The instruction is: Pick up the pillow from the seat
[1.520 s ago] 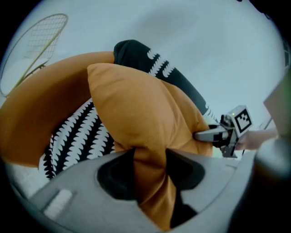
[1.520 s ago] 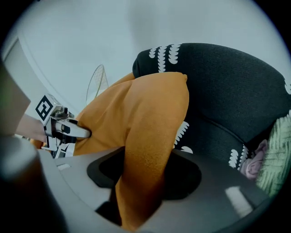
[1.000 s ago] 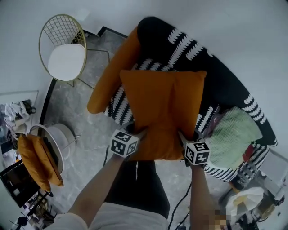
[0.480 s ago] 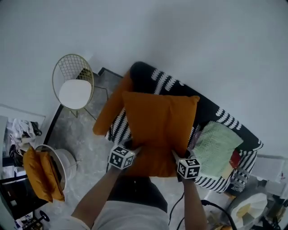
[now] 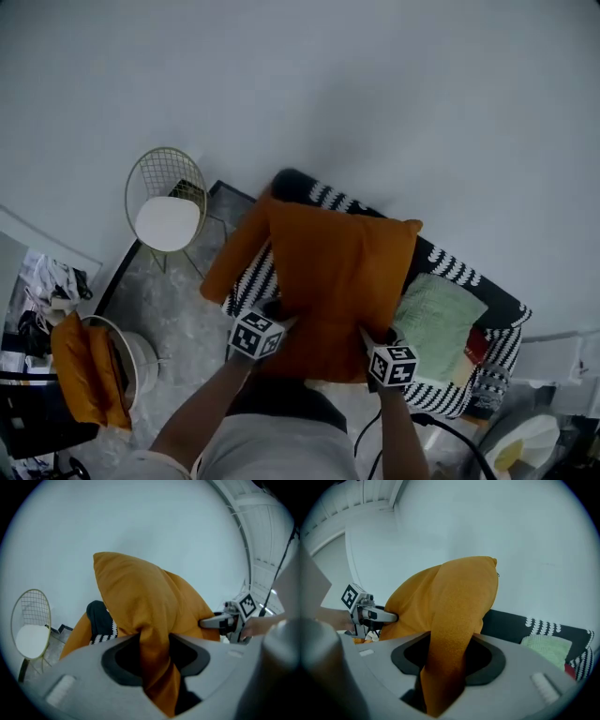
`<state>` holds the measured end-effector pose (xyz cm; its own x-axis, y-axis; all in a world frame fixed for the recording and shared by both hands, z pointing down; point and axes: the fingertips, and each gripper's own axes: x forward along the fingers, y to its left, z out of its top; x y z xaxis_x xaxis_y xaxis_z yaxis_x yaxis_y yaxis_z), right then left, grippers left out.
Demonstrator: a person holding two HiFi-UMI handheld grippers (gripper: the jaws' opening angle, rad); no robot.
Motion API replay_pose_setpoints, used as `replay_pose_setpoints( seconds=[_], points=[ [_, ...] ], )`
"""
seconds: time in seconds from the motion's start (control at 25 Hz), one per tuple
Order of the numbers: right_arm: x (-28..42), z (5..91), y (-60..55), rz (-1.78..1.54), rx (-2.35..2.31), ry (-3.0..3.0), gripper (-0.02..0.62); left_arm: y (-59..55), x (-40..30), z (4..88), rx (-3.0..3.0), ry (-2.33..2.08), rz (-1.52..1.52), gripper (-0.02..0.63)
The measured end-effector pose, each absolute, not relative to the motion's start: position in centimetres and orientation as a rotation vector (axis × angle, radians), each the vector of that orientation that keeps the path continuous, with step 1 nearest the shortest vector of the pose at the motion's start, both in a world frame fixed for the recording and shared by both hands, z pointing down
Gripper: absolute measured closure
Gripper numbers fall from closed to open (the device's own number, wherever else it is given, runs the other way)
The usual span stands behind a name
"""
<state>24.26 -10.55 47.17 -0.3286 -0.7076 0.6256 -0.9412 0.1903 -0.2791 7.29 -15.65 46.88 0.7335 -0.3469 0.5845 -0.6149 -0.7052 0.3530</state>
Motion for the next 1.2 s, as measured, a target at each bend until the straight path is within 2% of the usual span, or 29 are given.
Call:
replay_pose_setpoints(
  seconds=[0.48,1.2],
  points=[
    [20.4,38.6,-5.1,0.731,1.716,-2.142,0.387,-11.8,3.9,38.4,2.566,-0.657,0.608,0.440],
    [7.7,31.5,4.0,0.586,1.934,-2.089,0.380,-5.1,-7.6,30.9,2.762,-0.471,0.556,0.439]
  ],
)
